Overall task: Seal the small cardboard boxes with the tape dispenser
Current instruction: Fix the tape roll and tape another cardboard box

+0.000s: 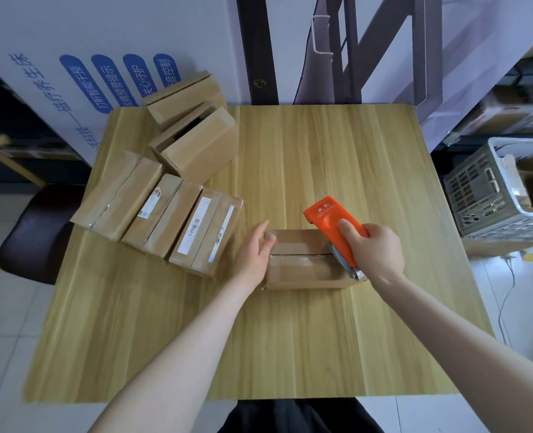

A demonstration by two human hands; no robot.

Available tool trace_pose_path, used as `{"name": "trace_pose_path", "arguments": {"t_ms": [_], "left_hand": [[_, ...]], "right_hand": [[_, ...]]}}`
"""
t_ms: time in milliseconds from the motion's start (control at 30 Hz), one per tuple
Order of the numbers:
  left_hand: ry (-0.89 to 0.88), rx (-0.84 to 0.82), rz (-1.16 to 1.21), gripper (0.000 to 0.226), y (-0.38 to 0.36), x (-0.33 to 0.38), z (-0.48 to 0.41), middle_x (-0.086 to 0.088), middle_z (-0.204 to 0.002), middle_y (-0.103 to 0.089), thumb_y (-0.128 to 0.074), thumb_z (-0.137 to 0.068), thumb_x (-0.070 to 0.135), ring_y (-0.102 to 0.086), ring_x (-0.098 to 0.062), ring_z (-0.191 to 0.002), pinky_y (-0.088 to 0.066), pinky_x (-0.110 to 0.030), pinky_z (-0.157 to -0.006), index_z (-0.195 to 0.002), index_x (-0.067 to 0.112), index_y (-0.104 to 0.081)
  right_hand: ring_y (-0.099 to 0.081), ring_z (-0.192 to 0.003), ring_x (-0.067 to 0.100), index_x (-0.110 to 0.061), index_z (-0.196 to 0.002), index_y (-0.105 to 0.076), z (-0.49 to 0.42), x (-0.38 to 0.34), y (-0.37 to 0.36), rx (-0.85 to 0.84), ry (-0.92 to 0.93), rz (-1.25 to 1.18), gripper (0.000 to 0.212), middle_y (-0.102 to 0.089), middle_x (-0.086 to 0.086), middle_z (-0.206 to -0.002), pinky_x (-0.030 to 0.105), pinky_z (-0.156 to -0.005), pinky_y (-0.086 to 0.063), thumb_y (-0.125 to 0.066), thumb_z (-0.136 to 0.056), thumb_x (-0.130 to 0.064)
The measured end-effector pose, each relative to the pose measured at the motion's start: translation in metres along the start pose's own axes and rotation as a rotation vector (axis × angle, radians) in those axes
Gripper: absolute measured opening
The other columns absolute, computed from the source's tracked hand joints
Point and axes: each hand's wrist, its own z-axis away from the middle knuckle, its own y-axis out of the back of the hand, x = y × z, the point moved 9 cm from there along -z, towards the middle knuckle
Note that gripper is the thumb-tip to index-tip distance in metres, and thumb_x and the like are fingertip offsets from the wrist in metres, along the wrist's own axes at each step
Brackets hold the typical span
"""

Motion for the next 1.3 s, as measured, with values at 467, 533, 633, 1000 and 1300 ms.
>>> {"name": "trace_pose_path", "arguments": {"t_ms": [467,533,633,1000,1300], "left_hand": [[-0.313,-0.226,-0.825,0.021,0.008,0.016,0.047,-0.001,-0.086,-0.065,-0.062,-0.09,0.033,-0.06,-0.023,-0.085,-0.043,-0.03,-0.064,-0.089,0.012,-0.069],[-0.386,-0.236,-0.872,0.023,0.01,0.02,0.045,-0.001,-0.088,-0.065,-0.063,-0.089,0.036,-0.061,-0.023,-0.088,-0.037,-0.027,-0.061,-0.092,0.014,-0.069],[-0.508,-0.159,-0.892,0.045,0.016,0.038,0.037,0.001,-0.118,-0.062,-0.073,-0.076,0.044,-0.058,-0.021,-0.108,-0.042,-0.029,-0.066,-0.108,0.014,-0.062],[-1.11,-0.212,-0.792,0.015,0.004,0.074,0.047,-0.005,-0.096,-0.074,-0.075,-0.074,0.001,-0.07,-0.022,-0.094,-0.059,-0.032,-0.057,-0.087,0.009,-0.076],[-1.06,-0.274,-0.85,0.028,-0.002,0.075,0.046,-0.006,-0.091,-0.073,-0.086,-0.058,-0.002,-0.07,-0.024,-0.088,-0.055,-0.032,-0.049,-0.082,0.009,-0.075]], "right_hand": [[-0.055,-0.057,0.022,-0.011,-0.068,-0.06,0.002,-0.001,0.002,0.0,0.033,0.006,0.051,-0.058,0.002,-0.061,0.027,-0.052,-0.037,-0.054,-0.086,-0.058],[-0.054,-0.055,0.022,-0.01,-0.067,-0.059,0.003,-0.003,0.002,0.005,0.044,0.03,0.051,-0.057,0.002,-0.059,0.026,-0.05,-0.036,-0.054,-0.086,-0.057],[-0.052,-0.052,0.019,-0.01,-0.065,-0.057,0.005,-0.008,0.0,0.016,0.062,0.093,0.05,-0.054,0.0,-0.056,0.025,-0.048,-0.032,-0.054,-0.085,-0.056],[-0.05,-0.05,0.017,-0.013,-0.06,-0.053,0.002,-0.008,0.001,0.025,0.058,0.079,0.05,-0.052,-0.001,-0.054,0.025,-0.047,-0.031,-0.053,-0.085,-0.057],[-0.052,-0.052,0.018,-0.012,-0.064,-0.057,0.003,-0.005,0.003,0.016,0.046,0.038,0.05,-0.055,0.0,-0.056,0.025,-0.048,-0.033,-0.054,-0.086,-0.056]]}}
